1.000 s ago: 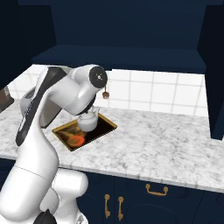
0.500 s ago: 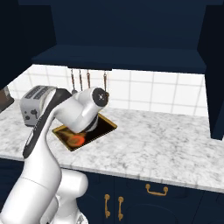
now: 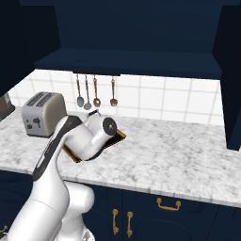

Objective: Pick the kettle from the counter and place it on the tray. Then pick the mug from the cabinet and place it on the tray. Then close the cabinet doors.

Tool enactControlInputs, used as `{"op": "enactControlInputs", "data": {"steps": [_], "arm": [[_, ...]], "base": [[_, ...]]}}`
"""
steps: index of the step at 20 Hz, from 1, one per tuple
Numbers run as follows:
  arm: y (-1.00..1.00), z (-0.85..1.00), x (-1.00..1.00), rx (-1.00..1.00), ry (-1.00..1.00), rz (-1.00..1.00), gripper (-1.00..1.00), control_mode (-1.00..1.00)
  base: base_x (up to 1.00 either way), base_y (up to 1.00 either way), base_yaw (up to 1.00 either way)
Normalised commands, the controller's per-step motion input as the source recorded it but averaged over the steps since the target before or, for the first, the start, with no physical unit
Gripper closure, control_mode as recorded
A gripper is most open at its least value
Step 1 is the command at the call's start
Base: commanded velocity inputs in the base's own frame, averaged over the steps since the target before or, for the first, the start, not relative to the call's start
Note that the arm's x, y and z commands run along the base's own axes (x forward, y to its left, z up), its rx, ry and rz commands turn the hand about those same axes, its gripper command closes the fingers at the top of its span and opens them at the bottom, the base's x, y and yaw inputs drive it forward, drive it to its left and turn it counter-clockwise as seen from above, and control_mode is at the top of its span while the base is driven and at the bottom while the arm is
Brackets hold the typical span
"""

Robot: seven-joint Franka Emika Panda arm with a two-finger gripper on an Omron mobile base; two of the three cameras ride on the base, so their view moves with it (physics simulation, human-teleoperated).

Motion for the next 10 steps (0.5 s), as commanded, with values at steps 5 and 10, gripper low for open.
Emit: {"op": "enactControlInputs", "data": {"steps": [5, 10], "arm": [[0.0, -0.61, 0.29, 0.0, 0.04, 0.05, 1.0, -1.0], [-0.01, -0.38, 0.37, 0.0, 0.0, 0.05, 1.0, -1.0]], "base": [[0.0, 0.0, 0.0], [0.0, 0.0, 0.0]]}}
